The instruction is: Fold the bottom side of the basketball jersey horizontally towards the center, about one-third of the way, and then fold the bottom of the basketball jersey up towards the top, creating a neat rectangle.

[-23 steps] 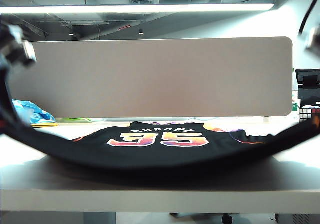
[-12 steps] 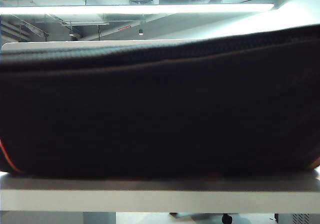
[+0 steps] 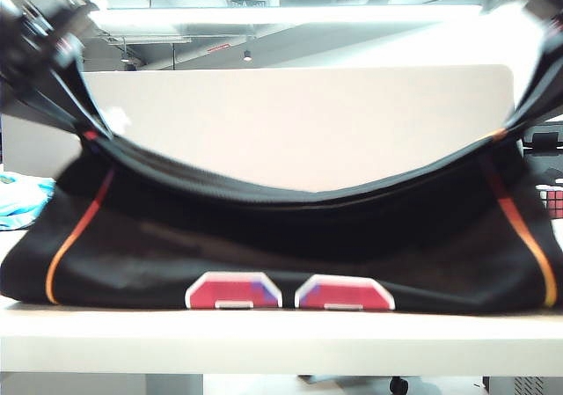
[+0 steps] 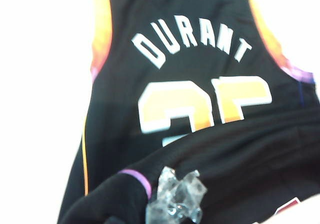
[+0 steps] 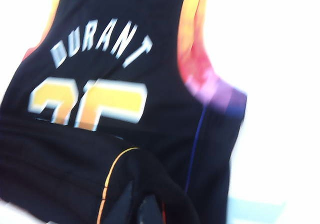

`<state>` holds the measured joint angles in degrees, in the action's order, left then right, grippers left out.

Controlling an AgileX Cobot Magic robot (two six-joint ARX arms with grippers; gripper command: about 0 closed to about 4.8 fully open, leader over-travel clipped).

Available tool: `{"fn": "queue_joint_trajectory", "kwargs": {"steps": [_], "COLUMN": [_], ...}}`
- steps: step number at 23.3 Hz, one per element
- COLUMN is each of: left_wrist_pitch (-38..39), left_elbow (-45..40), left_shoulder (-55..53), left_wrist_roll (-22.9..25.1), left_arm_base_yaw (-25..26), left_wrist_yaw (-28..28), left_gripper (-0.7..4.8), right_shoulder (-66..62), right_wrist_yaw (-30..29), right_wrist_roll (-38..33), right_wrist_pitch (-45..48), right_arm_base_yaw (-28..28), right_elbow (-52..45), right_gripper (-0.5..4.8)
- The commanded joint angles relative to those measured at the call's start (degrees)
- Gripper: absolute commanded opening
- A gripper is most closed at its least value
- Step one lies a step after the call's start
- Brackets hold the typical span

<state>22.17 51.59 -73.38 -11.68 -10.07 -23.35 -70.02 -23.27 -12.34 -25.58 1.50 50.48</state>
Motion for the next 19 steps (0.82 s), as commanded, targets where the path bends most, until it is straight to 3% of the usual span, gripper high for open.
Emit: {"fn": "queue_joint_trajectory", "kwargs": {"steps": [1, 8, 10, 13, 16, 19], "left_wrist_pitch": [-3.76, -8.31, -10.56, -11.32, -7.74, -0.92], "left_elbow": [7.67, 13.16, 13.16, 13.22, 13.25, 13.22], "left_shoulder": [-10.43, -20.74, -21.20, -21.18, -20.92, -20.46], "left_wrist_roll": [2.27, 4.04, 7.21, 8.96, 8.92, 8.94], "left_arm_base_yaw": [0.22, 0.61, 0.66, 0.85, 1.70, 1.70], "left_wrist_yaw": [1.62, 4.33, 6.27, 8.09, 7.76, 7.67], "left_gripper": [-0.06, -0.05, 0.57, 2.21, 2.75, 2.82], "right_shoulder": [-10.34, -19.82, -20.15, -19.56, -18.10, -16.41], "right_wrist_yaw": [0.61, 0.68, 0.68, 0.52, -0.33, -2.08], "right_wrist_roll": [1.75, 3.67, 4.94, 4.90, 4.94, 5.64], "right_wrist_pitch": [4.09, 11.61, 14.97, 15.23, 11.04, 4.46], "right_arm_base_yaw": [-0.59, -1.05, -1.77, -2.86, -4.20, -5.84], "right_elbow": [5.86, 9.60, 9.68, 9.84, 9.79, 9.75], "right_gripper": [-0.08, 0.00, 1.18, 2.28, 2.44, 2.44]}}
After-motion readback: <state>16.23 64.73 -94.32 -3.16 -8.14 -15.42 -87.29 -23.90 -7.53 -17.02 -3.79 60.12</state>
